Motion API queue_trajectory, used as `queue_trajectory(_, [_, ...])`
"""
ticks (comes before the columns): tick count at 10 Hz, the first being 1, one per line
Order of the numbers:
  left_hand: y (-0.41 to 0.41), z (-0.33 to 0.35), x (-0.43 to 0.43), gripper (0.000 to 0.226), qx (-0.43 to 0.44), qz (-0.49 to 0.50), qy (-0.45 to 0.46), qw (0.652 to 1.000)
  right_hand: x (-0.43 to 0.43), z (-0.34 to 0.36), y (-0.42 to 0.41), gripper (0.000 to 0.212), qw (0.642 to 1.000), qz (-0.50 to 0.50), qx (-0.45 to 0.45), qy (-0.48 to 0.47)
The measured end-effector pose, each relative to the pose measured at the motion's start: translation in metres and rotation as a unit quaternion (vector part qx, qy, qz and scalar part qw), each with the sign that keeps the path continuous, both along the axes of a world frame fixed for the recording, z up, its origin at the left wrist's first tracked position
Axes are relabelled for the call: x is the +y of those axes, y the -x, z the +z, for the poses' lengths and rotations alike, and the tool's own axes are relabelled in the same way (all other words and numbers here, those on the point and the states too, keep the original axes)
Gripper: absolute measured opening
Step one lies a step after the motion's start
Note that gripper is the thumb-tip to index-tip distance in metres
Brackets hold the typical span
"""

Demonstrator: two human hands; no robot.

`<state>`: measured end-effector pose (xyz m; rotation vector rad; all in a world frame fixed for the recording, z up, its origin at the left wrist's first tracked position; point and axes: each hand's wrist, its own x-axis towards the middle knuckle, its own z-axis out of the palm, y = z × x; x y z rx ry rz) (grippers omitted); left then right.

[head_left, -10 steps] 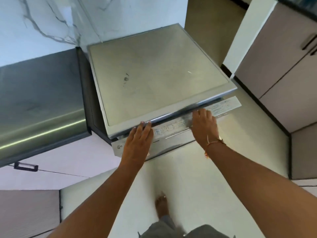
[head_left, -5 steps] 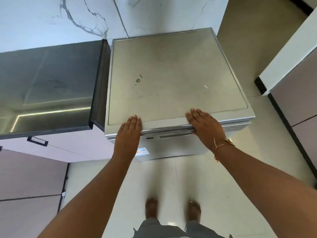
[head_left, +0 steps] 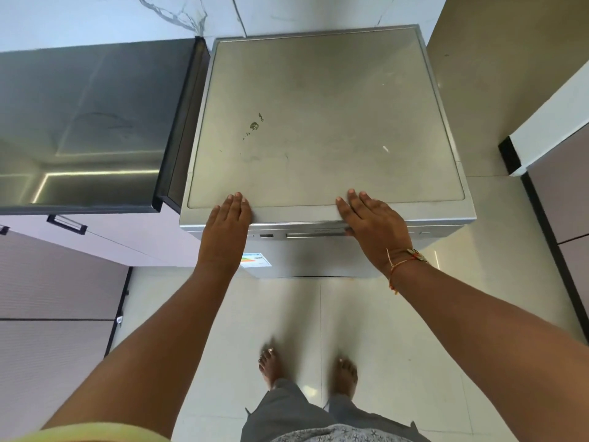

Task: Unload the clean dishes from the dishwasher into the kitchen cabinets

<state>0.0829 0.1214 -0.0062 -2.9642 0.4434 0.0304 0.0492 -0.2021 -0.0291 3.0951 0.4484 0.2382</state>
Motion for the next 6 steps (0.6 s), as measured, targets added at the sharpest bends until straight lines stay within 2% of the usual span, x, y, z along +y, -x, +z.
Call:
queue_trajectory(1, [0.002, 0.008, -0.006, 0.065, 0.032, 0.018, 0.006, 0.999, 0.006, 0.005, 0.002, 0.074, 0.999, -0.022, 0.038, -0.016])
queue_trajectory(2, [0.0, 0.021, -0.014, 0.068, 0.073, 0.027, -0.001, 0.997, 0.009, 0.025, 0.0, 0.068, 0.995, -0.024, 0.093, 0.007])
queue_trajectory(3, [0.013, 0.043, -0.025, 0.087, 0.092, 0.045, -0.016, 0.995, 0.016, 0.058, 0.001, 0.076, 0.986, -0.042, 0.16, 0.024])
queue_trajectory(4, [0.037, 0.068, -0.031, 0.102, 0.034, 0.038, -0.002, 0.999, 0.034, 0.082, 0.013, 0.093, 0.993, -0.088, 0.08, -0.001])
queue_trajectory(6, [0.067, 0.125, -0.005, 0.114, -0.048, 0.042, -0.022, 0.998, 0.063, 0.129, 0.037, 0.104, 0.997, -0.076, 0.011, 0.002])
